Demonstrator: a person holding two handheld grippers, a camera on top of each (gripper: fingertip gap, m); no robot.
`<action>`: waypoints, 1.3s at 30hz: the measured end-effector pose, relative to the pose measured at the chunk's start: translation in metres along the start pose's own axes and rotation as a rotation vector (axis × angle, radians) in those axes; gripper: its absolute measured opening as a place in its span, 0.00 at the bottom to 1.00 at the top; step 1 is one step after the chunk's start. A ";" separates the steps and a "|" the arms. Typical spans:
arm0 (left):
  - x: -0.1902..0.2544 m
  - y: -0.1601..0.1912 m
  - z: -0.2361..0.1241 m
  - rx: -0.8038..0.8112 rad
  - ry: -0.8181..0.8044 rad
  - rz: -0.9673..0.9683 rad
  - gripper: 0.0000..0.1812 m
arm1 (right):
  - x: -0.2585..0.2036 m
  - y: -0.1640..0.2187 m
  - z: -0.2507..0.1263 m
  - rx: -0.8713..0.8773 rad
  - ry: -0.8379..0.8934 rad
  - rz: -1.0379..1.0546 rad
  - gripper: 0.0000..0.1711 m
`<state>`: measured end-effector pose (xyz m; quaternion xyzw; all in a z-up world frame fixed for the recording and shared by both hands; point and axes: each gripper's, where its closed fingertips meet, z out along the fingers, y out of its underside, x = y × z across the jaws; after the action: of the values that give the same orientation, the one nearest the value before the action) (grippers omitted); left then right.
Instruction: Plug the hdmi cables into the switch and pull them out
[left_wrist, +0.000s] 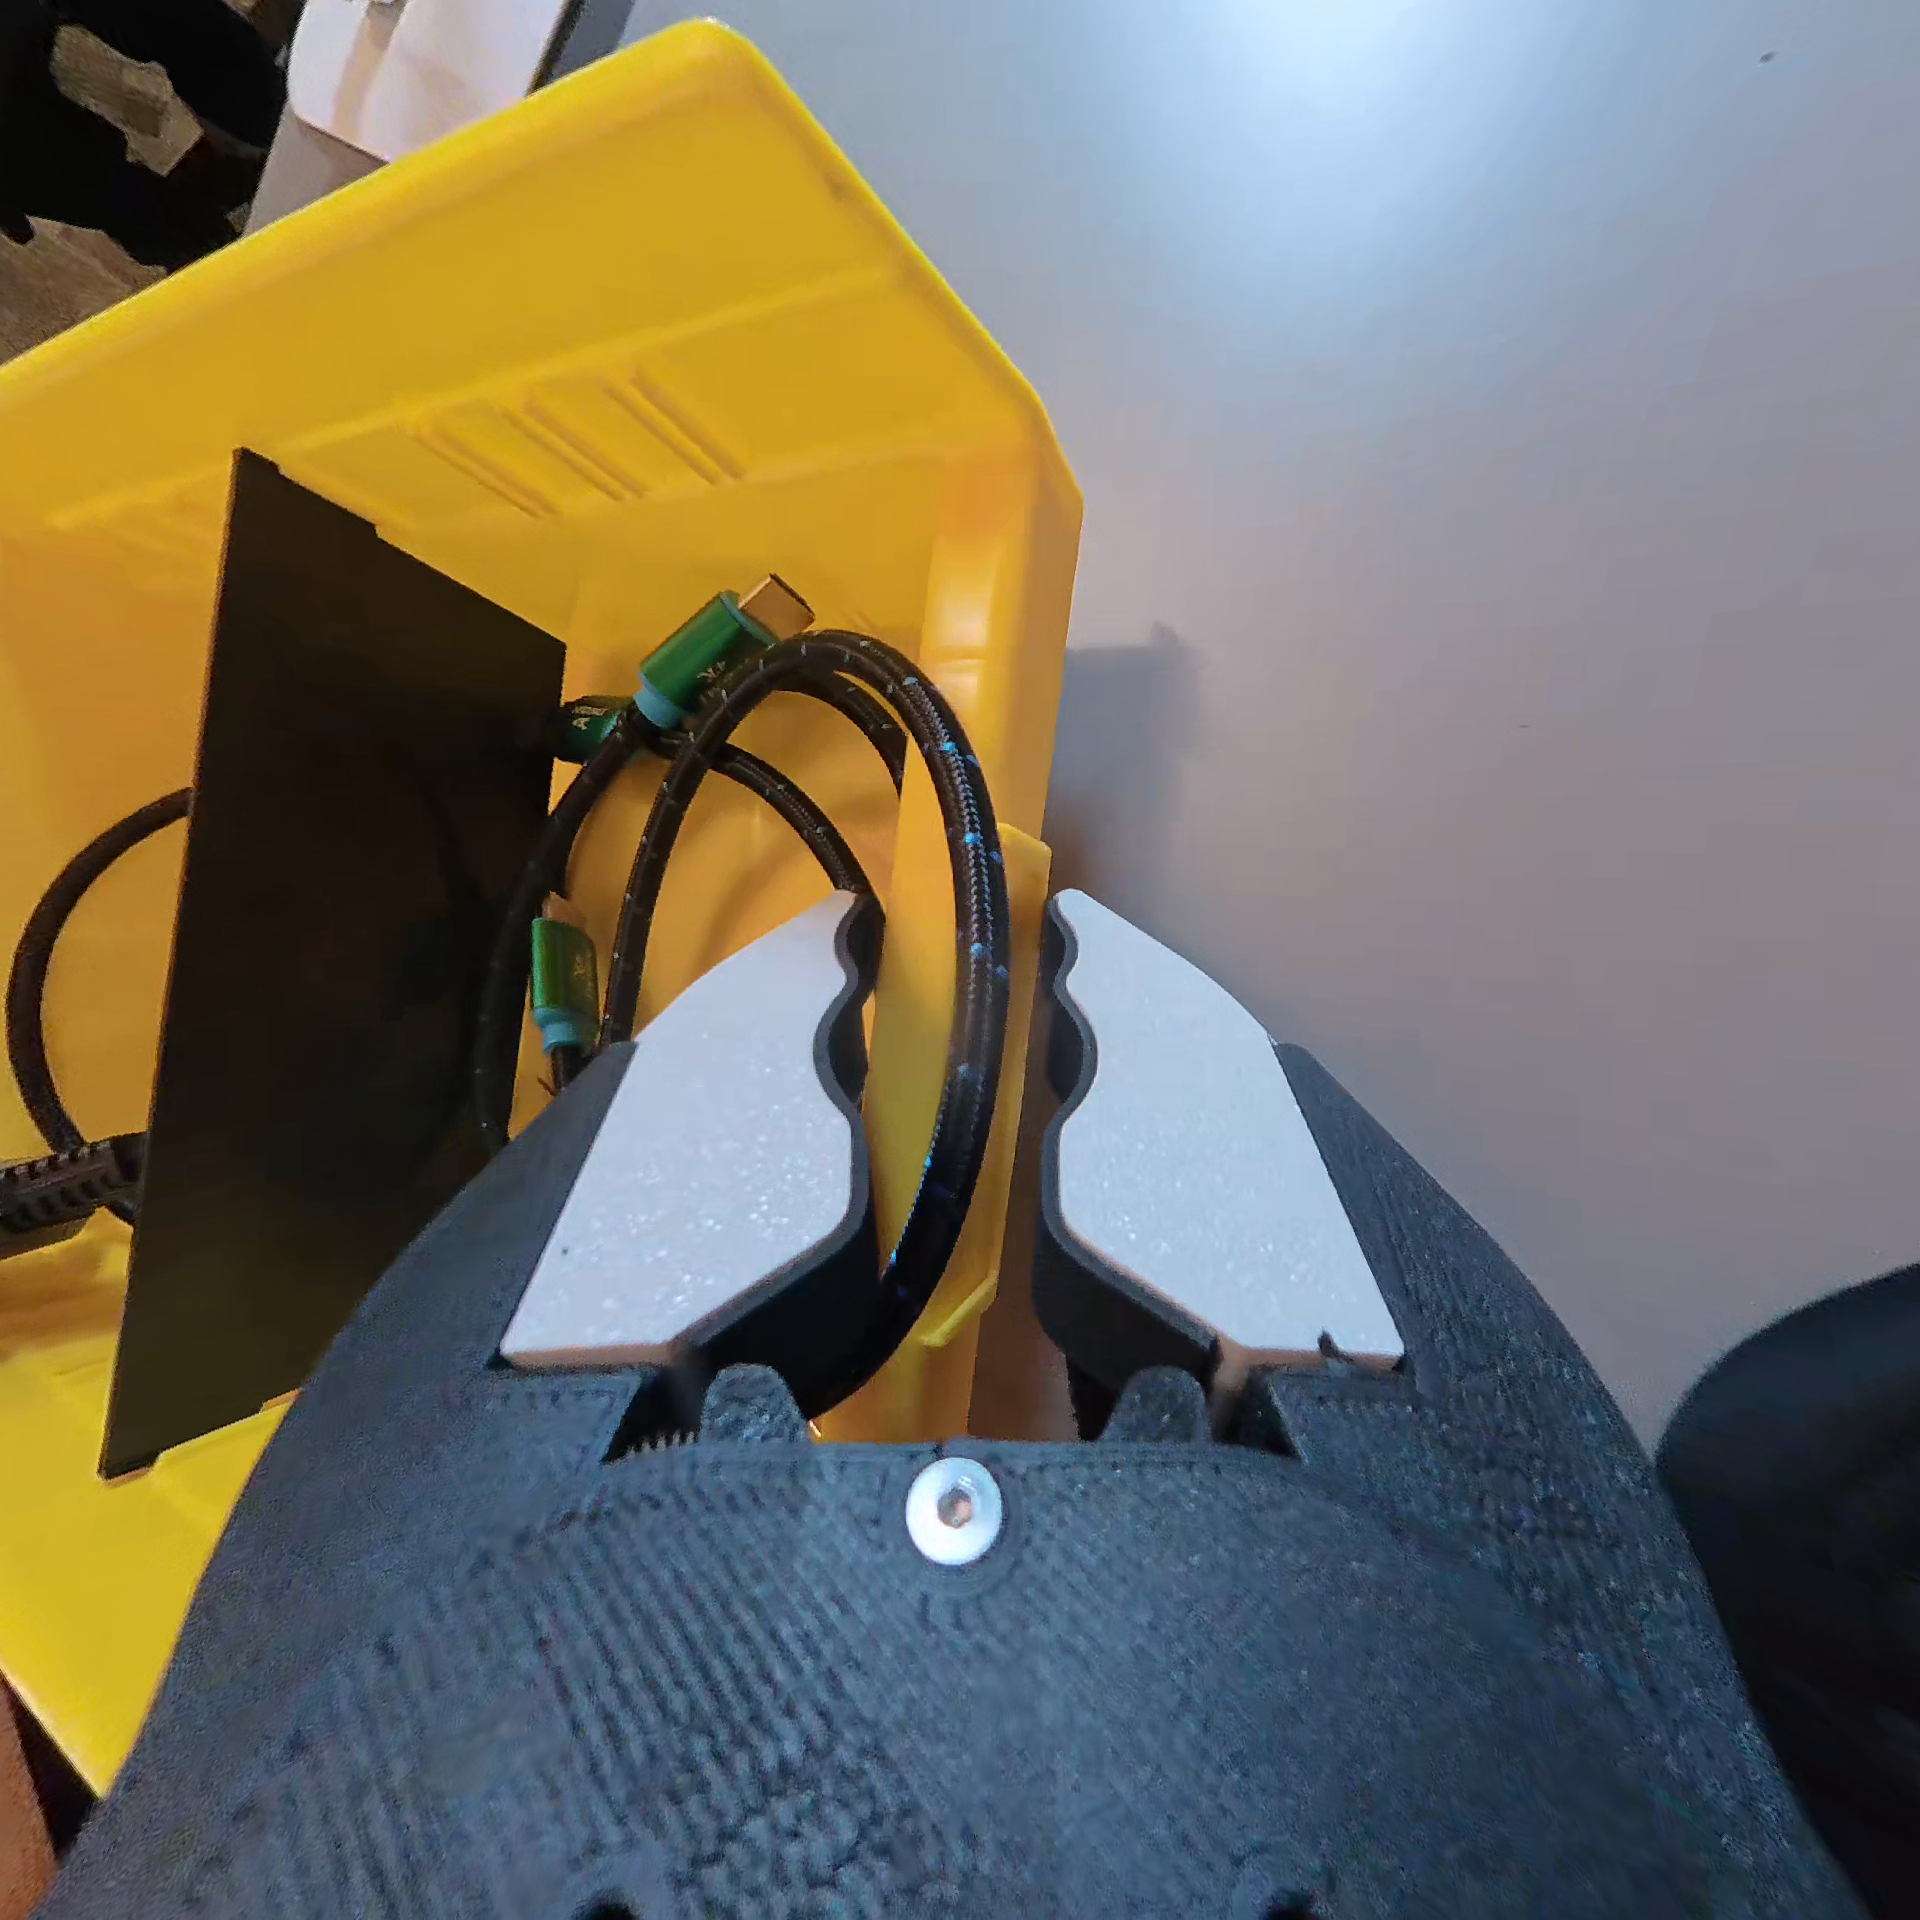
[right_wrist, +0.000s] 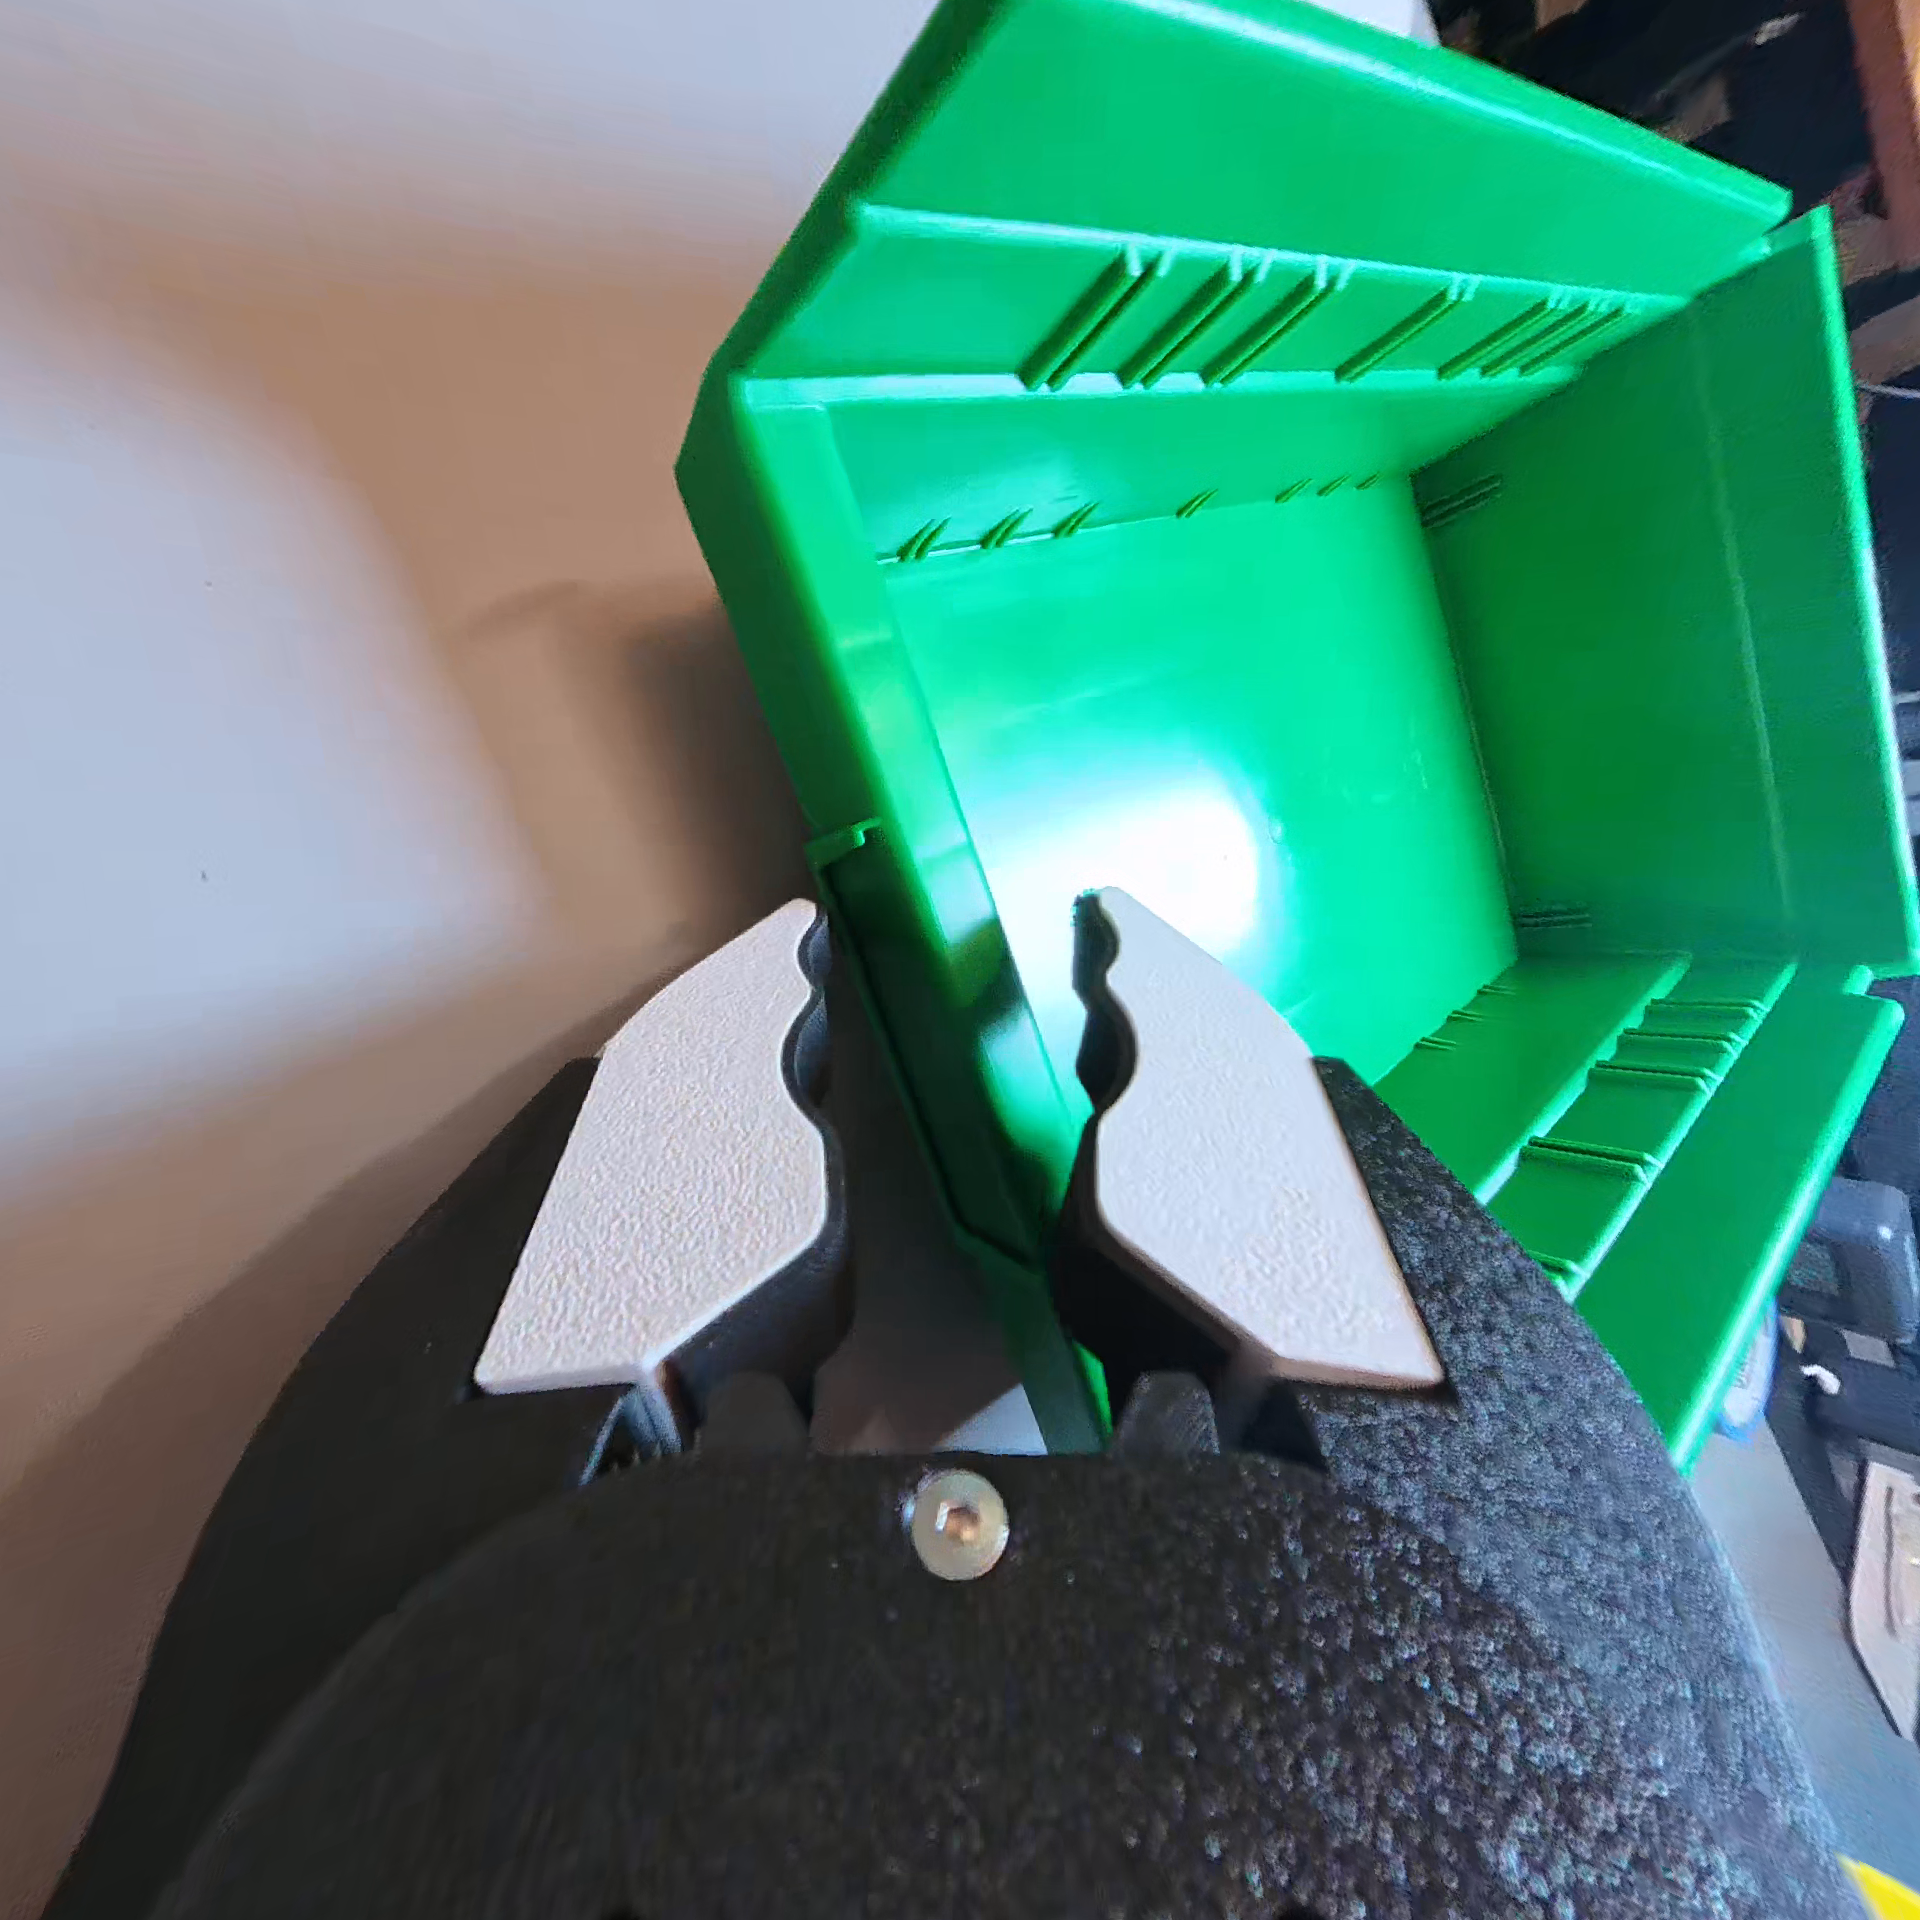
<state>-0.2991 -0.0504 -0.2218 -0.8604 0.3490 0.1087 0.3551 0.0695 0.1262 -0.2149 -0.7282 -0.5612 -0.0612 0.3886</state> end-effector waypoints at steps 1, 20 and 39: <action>-0.004 0.001 0.001 0.000 -0.014 -0.001 0.18 | 0.000 -0.004 -0.003 0.032 0.012 0.007 0.27; -0.203 0.003 -0.110 0.329 -0.340 -0.725 0.24 | -0.020 -0.076 -0.090 0.615 -0.173 0.329 0.27; -0.272 0.053 -0.017 -0.201 -0.471 -0.725 0.18 | -0.016 -0.058 -0.084 0.626 -0.185 0.339 0.22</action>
<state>-0.5351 0.0536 -0.1193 -0.9093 -0.0779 0.2035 0.3546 0.0424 0.0646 -0.1367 -0.6589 -0.4569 0.2448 0.5451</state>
